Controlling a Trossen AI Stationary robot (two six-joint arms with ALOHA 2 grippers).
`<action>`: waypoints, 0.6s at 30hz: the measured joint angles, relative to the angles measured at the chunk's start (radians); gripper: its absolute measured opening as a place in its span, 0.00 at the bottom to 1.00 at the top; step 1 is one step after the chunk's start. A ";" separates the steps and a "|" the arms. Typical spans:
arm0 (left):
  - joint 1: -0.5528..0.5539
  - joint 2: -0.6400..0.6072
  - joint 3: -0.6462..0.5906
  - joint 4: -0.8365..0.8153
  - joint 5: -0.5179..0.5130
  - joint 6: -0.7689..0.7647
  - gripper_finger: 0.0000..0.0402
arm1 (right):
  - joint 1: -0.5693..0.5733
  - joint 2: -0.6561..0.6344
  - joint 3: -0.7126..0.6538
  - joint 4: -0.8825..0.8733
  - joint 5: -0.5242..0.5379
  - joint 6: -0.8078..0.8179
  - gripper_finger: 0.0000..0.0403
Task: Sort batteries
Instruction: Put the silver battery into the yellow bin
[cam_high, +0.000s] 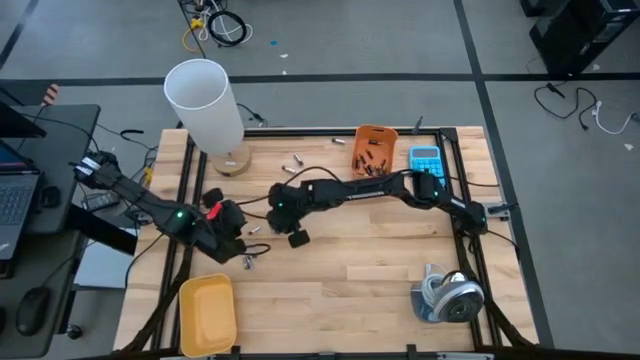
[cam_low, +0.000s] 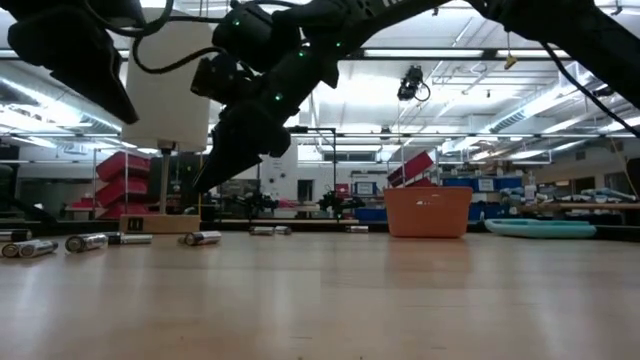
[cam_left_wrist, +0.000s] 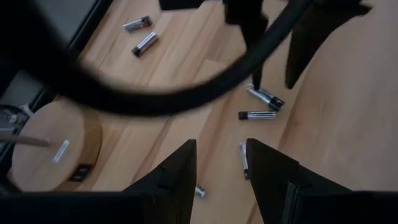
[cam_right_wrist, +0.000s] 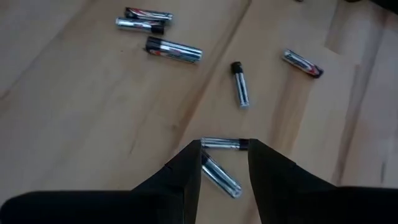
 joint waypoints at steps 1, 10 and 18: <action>-0.002 0.000 0.000 -0.010 -0.007 -0.014 0.35 | -0.002 0.000 -0.001 -0.004 -0.005 0.004 0.29; -0.007 0.000 0.000 -0.037 -0.055 -0.028 0.35 | -0.015 -0.002 -0.136 0.109 -0.008 0.018 0.30; -0.007 0.000 0.000 -0.037 -0.077 -0.024 0.35 | -0.016 -0.002 -0.214 0.238 0.007 -0.010 0.29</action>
